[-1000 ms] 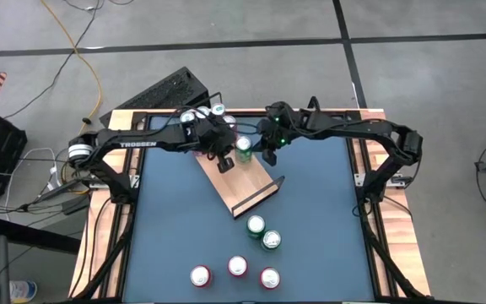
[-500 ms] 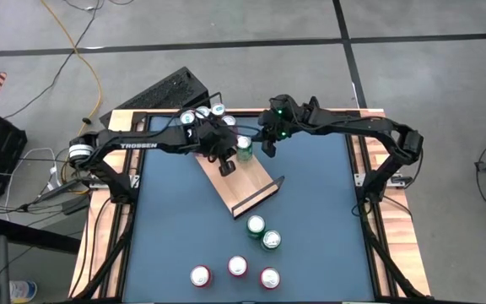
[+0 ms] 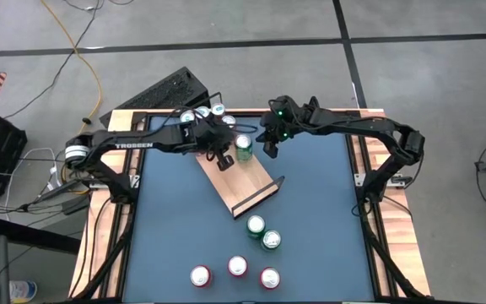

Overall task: Place canned beverage on shelf
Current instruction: Put the bottom green soda can on the shelf

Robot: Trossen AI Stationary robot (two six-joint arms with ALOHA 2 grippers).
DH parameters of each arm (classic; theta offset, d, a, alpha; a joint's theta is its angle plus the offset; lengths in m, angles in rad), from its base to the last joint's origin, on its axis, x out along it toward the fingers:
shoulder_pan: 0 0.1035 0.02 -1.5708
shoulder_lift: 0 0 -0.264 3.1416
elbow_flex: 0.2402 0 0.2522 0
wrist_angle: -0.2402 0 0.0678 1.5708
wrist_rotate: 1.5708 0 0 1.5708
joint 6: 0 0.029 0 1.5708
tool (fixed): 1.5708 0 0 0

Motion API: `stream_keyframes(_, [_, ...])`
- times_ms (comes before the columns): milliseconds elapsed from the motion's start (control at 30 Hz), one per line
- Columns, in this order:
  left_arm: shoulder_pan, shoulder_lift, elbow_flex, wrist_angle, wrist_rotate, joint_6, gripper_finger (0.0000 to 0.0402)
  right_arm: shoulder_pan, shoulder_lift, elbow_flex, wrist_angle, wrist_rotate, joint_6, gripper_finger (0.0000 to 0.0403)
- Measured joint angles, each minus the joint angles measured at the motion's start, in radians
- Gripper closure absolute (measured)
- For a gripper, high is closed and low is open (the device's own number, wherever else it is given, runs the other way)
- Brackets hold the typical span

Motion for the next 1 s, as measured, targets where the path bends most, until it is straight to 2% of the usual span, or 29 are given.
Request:
stream_keyframes(267, [0.008,0.037,0.001,0.063,0.035,0.013,0.0401,0.000,0.001,0.000,0.043,-0.002,-0.008,0.0403])
stream_keyframes(567, [0.012,0.039,-0.001,0.044,0.063,-0.002,0.0401,0.010,0.030,0.000,0.125,-0.005,-0.012,0.0403])
stream_keyframes(733, [0.009,0.039,-0.001,0.051,0.113,-0.011,0.0401,0.004,0.049,0.002,0.167,-0.009,-0.012,0.0403])
stream_keyframes(1000, [-0.006,0.031,-0.001,0.017,0.104,-0.012,0.0401,-0.004,0.099,0.033,0.223,-0.031,-0.010,0.0403])
